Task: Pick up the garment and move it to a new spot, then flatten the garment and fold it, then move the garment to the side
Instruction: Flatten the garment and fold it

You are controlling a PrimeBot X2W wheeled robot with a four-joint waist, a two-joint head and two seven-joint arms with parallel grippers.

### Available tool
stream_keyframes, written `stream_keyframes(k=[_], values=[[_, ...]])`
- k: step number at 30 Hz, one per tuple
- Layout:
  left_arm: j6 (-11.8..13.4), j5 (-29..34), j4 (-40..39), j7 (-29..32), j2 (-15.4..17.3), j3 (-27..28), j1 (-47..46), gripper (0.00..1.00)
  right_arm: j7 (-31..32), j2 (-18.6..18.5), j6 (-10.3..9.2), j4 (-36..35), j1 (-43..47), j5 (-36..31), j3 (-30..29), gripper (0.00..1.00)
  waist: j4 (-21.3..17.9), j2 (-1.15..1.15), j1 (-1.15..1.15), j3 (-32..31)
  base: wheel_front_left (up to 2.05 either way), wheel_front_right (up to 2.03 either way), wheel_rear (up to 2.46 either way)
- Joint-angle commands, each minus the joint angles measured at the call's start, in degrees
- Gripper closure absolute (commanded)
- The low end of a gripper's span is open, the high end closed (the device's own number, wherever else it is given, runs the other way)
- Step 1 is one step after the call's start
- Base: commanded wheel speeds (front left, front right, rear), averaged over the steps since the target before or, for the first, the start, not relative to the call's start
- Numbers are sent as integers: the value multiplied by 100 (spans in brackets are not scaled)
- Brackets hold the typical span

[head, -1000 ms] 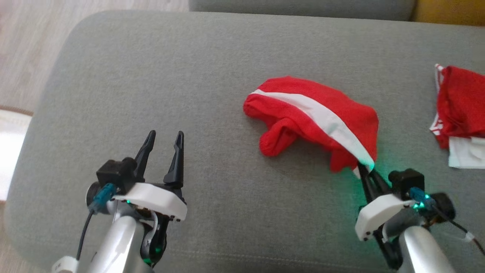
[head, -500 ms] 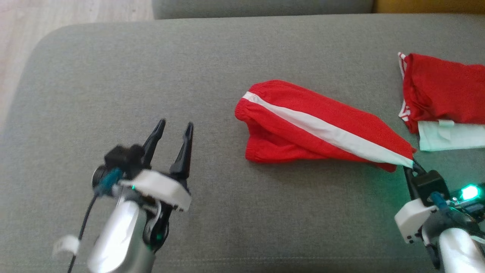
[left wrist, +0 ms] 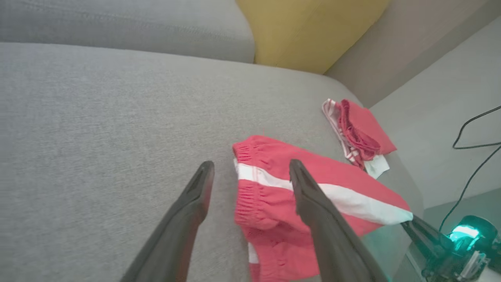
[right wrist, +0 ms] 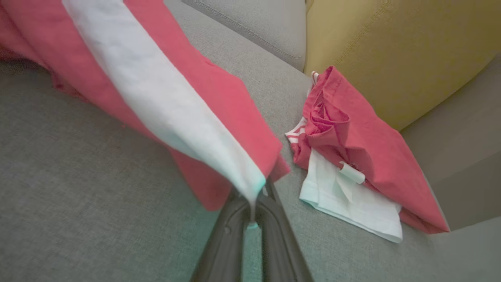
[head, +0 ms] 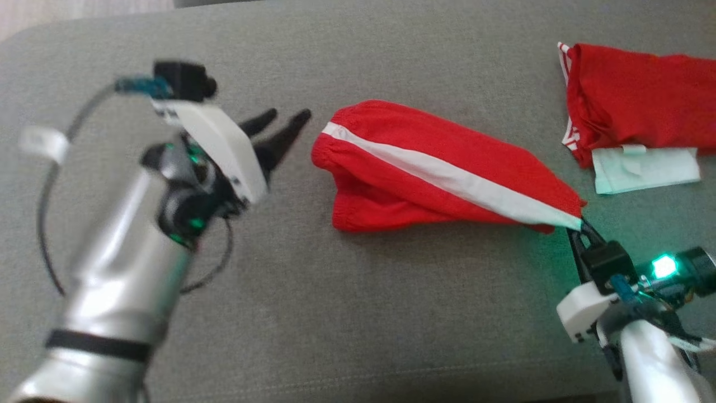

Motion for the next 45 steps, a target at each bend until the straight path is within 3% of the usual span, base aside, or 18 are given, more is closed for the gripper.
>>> stream_keyframes(k=[1,6,12,34,35,36,37,45], values=[[-34,-101,-89,247,233,145,-420,0,-86,23,-5,-118,-210,-46,122,100,-83,0,0,66,0,0,0],[-34,-572,382,1216,329,95,-939,0,-230,104,-5,53,-364,-96,152,100,-214,0,0,157,0,0,0],[-33,-879,806,1861,301,79,-1217,0,-342,178,-5,205,-487,-141,193,100,-328,0,0,236,0,0,0],[-35,-1051,1167,1988,282,-481,-1478,0,-489,328,-5,467,-710,-201,226,100,-561,0,0,414,0,0,0],[-35,-1078,1156,1990,286,-503,-1477,21,-491,331,-5,471,-710,-201,223,100,-560,0,0,412,0,0,0],[-35,-1105,1142,1988,290,-525,-1477,65,-492,334,-5,475,-712,-202,221,100,-558,0,0,411,0,0,0],[-35,-1139,1111,1976,292,-546,-1476,100,-491,337,-5,477,-715,-201,219,100,-557,0,0,412,0,0,0],[-35,-1390,890,1745,381,-653,-1431,100,-553,346,-5,453,-785,-156,142,100,-495,0,0,323,0,0,0]])
